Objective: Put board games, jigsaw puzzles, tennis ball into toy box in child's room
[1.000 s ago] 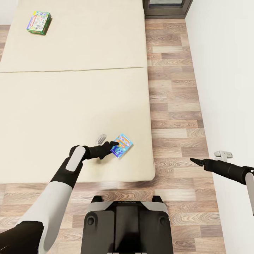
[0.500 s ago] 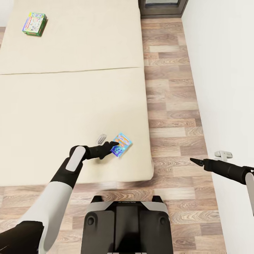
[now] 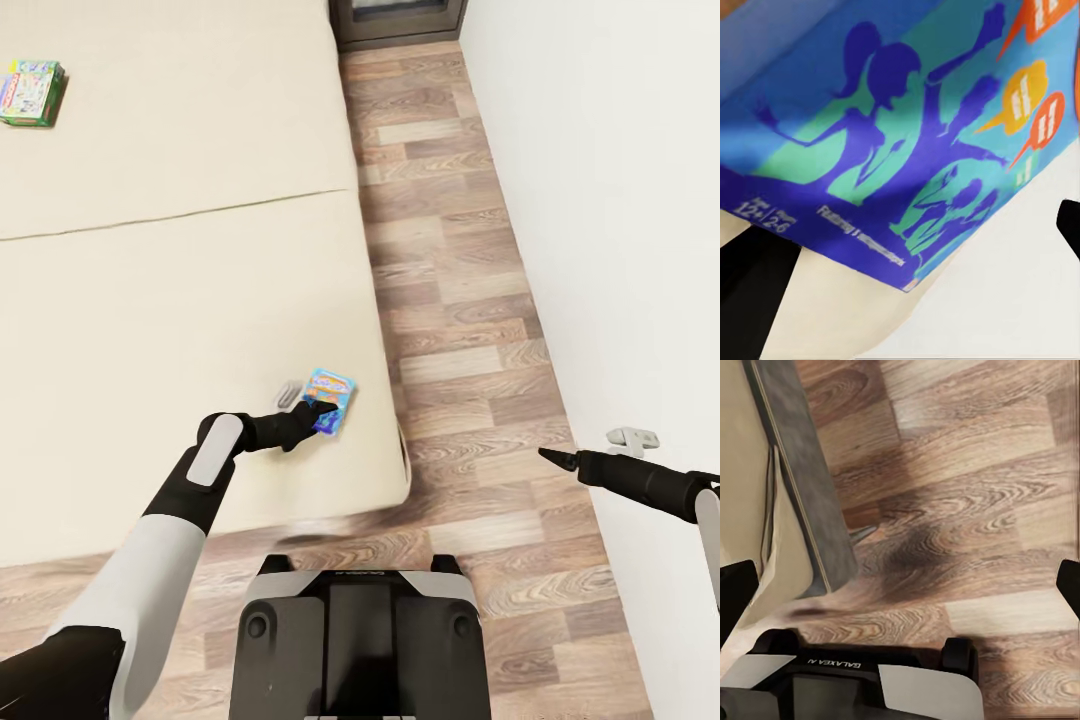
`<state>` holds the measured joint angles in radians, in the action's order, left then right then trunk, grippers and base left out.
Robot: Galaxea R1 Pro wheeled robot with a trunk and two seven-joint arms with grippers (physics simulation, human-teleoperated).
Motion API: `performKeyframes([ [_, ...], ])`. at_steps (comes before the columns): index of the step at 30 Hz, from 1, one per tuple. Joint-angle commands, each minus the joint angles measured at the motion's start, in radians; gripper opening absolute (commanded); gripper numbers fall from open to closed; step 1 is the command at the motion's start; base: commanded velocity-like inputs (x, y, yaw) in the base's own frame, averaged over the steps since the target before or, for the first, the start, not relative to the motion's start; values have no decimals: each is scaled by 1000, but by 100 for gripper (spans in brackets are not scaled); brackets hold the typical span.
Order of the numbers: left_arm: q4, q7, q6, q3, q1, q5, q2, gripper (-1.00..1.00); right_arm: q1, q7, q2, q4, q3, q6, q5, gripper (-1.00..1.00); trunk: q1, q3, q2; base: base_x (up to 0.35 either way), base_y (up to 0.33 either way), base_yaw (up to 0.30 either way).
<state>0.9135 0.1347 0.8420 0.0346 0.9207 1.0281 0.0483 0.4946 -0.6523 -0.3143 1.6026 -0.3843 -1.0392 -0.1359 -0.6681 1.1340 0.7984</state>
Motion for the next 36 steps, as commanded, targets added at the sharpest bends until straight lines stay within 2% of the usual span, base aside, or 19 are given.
performKeyframes([
  [1, 1, 10, 2, 1, 0, 7, 1, 100, 1, 2, 0, 0, -1, -8, -7, 100, 0, 1, 1, 0, 0, -254],
  [10, 1, 11, 2, 5, 0, 8, 3, 100, 1, 2, 0, 0, -1, -8, -7, 100, 0, 1, 1, 0, 0, -146],
  [27, 2, 10, 2, 8, -1, 9, 2, 100, -3, 2, 0, 0, 0, -8, -7, 100, 0, 1, 1, 0, 0, -23],
  [33, 25, 6, 3, 5, -7, 11, -3, 100, -8, 2, 0, 0, 0, -8, -7, 100, 0, 1, 1, 0, 0, -4],
  [36, 68, 5, 11, 1, -21, 16, -10, 100, -10, 2, 0, 0, 1, -8, -7, 100, 0, 1, 1, 0, 0, -2],
])
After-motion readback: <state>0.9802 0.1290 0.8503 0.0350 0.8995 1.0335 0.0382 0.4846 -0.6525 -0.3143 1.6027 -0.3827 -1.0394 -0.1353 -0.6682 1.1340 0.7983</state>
